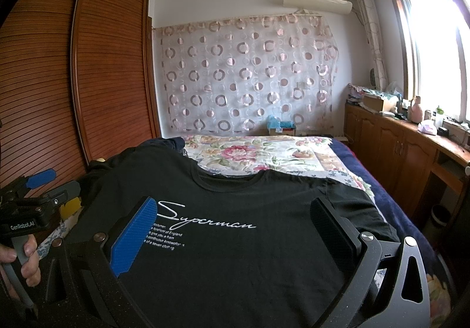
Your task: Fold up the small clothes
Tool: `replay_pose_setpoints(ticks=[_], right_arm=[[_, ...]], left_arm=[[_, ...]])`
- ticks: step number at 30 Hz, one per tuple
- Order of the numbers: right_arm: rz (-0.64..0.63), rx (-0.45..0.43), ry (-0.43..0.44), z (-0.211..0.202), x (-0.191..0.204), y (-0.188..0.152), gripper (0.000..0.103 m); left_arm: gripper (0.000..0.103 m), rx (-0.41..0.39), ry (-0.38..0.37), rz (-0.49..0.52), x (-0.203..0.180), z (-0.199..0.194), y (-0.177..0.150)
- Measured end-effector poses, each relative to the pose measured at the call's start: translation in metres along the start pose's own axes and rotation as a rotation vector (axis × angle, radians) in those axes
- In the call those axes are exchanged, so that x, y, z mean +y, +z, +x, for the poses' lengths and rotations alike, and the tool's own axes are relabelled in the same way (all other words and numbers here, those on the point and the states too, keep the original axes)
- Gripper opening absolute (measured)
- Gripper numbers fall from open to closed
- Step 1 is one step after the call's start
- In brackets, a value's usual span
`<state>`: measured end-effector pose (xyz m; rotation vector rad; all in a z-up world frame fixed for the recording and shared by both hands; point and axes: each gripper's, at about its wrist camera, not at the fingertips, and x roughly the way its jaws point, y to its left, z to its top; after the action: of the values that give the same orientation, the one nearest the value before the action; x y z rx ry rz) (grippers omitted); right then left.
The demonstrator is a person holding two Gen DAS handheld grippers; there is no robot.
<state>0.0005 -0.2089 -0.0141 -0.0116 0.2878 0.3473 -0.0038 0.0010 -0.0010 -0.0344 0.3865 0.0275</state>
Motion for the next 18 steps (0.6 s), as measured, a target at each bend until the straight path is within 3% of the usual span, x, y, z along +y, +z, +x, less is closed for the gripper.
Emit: replay_pose_setpoints(ticks=[18], right_arm=[[0.0, 0.001, 0.0, 0.0007, -0.0015, 0.0005, 0.103]], left_arm=[[0.103, 0.001, 0.001, 0.002, -0.0003, -0.0001, 0.0004]])
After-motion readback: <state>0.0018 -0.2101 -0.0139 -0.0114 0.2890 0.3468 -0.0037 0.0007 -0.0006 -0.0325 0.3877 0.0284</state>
